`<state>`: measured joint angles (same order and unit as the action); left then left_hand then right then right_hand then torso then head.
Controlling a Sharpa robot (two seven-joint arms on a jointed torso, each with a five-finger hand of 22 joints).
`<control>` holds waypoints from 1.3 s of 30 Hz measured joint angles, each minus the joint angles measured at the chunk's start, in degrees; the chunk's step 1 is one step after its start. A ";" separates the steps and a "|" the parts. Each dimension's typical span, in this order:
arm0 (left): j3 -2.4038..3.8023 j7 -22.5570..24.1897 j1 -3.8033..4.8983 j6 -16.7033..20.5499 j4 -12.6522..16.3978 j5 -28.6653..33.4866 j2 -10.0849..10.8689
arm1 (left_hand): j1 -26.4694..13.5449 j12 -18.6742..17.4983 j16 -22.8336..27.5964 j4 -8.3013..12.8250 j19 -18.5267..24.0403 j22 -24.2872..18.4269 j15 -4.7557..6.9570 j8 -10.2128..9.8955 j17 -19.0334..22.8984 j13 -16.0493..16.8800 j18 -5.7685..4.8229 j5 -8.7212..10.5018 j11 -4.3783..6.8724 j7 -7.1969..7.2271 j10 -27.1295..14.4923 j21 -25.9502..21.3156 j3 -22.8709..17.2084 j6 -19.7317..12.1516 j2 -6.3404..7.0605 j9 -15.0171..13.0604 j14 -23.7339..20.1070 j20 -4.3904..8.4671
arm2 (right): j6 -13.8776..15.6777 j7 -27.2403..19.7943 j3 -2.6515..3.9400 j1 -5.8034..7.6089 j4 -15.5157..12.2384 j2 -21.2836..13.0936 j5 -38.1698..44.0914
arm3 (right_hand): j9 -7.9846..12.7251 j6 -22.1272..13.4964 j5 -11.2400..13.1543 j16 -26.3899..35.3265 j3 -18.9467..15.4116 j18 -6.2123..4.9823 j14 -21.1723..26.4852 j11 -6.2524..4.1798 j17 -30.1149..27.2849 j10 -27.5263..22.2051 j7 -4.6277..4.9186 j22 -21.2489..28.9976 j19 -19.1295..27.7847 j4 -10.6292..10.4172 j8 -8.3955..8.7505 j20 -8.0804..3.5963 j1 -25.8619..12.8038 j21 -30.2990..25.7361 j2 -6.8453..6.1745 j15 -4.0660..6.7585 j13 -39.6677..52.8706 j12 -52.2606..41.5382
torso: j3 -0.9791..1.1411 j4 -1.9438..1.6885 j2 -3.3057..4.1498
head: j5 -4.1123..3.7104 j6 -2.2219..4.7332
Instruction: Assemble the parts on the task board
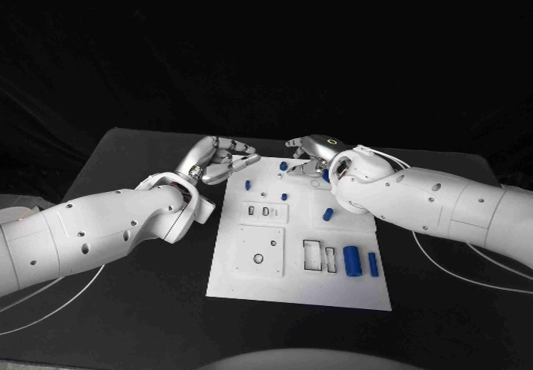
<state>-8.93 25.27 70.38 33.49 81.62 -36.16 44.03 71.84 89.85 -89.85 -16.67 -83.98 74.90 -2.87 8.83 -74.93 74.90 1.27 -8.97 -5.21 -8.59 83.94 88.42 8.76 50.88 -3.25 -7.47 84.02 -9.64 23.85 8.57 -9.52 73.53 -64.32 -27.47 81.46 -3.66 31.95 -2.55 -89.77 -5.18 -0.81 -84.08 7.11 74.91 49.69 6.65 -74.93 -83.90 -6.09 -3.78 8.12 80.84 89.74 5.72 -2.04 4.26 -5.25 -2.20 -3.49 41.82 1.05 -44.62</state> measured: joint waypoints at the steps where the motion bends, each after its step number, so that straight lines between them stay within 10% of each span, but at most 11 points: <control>1: 0.00 0.00 0.00 0.00 -0.08 0.00 -0.04 | 0.00 0.00 0.00 0.00 0.00 0.00 0.00 0.00 0.00 0.00 0.00 0.00 0.00 0.00 0.00 0.00 0.00 0.00 0.00 0.00 0.00 0.00 | 0.61 -0.20 -0.01 0.04 -0.70 -0.72 -0.63 | -0.21 1.33 0.00 0.00 0.06 0.00 0.00 -0.04 0.00 1.04 0.23 0.00 0.00 -0.09 -0.36 0.00 -0.15 0.00 0.15 0.00 0.15 -0.46 | 0.00 0.01 -0.01 | 0.01 0.01; 11: 0.00 0.04 -0.02 -0.01 -0.97 -0.01 -0.50 | 0.00 0.00 0.00 0.00 0.00 0.00 0.00 0.00 0.01 0.00 0.00 0.00 0.00 0.00 0.00 0.00 0.00 0.00 0.00 0.00 0.00 0.00 | 5.53 -2.21 -0.04 2.26 -9.90 -9.61 -9.13 | -0.79 5.42 0.00 0.17 0.15 0.00 0.14 -1.20 0.00 12.25 0.67 0.01 -0.21 -1.43 -1.02 0.20 -1.36 0.00 1.36 -0.13 2.83 -6.70 | 0.01 0.05 -0.01 | -0.79 0.25; 20: -0.01 0.13 -0.04 -0.01 -1.73 -0.01 -1.08 | 0.00 0.00 0.00 0.00 0.00 0.00 0.00 -0.23 0.01 0.04 0.00 0.00 0.00 0.00 0.00 0.00 0.00 0.00 0.00 0.00 0.00 0.00 | 7.57 -2.49 -0.03 3.97 -16.19 -16.57 -15.15 | -0.83 7.23 -0.11 4.71 -0.89 0.00 0.73 -4.34 -3.59 13.65 -0.10 0.01 -0.11 -3.09 -0.40 -2.19 -2.86 -3.80 0.90 2.56 13.46 -19.44 | -0.01 0.08 -0.08 | -2.54 0.46; 26: -0.01 0.26 -0.05 -0.01 -1.95 -0.02 -1.18 | 0.00 0.00 0.00 0.00 0.00 0.00 0.00 -0.23 0.01 0.04 0.00 0.00 0.00 0.00 0.00 0.00 0.00 0.00 0.00 0.00 0.00 0.00 | 7.81 -2.78 -0.16 4.11 -17.39 -18.87 -20.07 | -0.84 7.14 -0.09 4.85 -1.17 -1.35 0.96 -5.13 -2.72 7.82 -2.16 0.01 1.14 -3.76 0.05 -2.99 -4.48 -6.10 1.40 3.84 40.05 -46.64 | 0.04 0.07 0.00 | -3.04 0.72; 30: -0.01 0.31 -0.07 -0.01 -2.12 -0.02 -1.20 | 0.00 0.00 0.00 0.00 0.00 0.00 0.00 -0.23 0.01 0.04 0.00 0.00 0.00 0.00 0.00 0.00 0.00 0.00 0.01 0.00 0.00 0.00 | 7.45 -3.13 -0.24 4.08 -17.28 -19.43 -22.48 | -0.46 4.91 -0.44 2.59 -1.46 -1.34 0.30 -5.69 -0.02 19.20 -3.49 0.02 1.44 -4.44 -0.21 -3.29 -5.70 -6.32 1.54 3.75 68.18 -73.63 | 0.07 0.07 0.01 | -3.39 0.74; 33: -0.01 0.34 -0.07 -0.01 -2.22 -0.02 -1.23 | 0.00 0.00 0.00 0.00 0.00 0.00 0.00 -0.23 0.02 0.04 0.00 0.00 0.00 0.00 0.00 0.00 0.00 0.00 0.00 0.00 0.00 0.00 | 6.74 -3.47 -0.28 4.03 -16.62 -19.55 -23.48 | -0.17 2.63 -0.44 0.21 -1.86 -1.35 -0.04 -4.27 0.05 30.96 -4.28 0.02 2.72 -4.82 0.17 -3.04 -6.05 -6.92 1.20 2.91 70.94 -82.41 | 0.04 0.04 0.01 | -3.79 0.85; 39: -0.02 0.39 -0.09 -0.01 -2.40 -0.02 -1.25 | 0.30 0.00 0.00 0.00 0.00 0.00 0.00 -0.23 0.02 0.03 0.01 0.00 0.00 0.00 0.00 0.00 0.00 0.00 -0.29 0.00 0.00 0.00 | 5.18 -4.13 -0.40 3.46 -14.45 -19.28 -23.36 | -0.44 3.54 -0.23 -0.04 -2.28 0.44 0.15 -4.07 0.05 34.12 -4.17 0.02 0.07 -4.96 0.25 -1.97 -7.33 -0.41 1.27 1.31 70.82 -84.75 | 0.01 0.04 0.01 | -4.27 1.19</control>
<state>-8.95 25.66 70.29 33.48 79.21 -36.18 42.78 72.14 89.85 -89.85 -16.66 -83.98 74.90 -2.87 8.61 -74.91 74.94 1.27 -8.97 -5.21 -8.59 83.94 88.42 8.76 50.88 -3.54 -7.47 84.02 -9.64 29.03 4.45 -9.93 76.99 -78.78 -46.75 58.10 -4.10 35.49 -2.78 -89.80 -7.47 -0.37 -83.93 3.04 74.96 83.81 2.48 -74.90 -83.83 -11.05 -3.53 6.15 73.50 89.33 6.98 -0.73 75.08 -90.00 -2.19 -3.46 41.82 -3.22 -43.43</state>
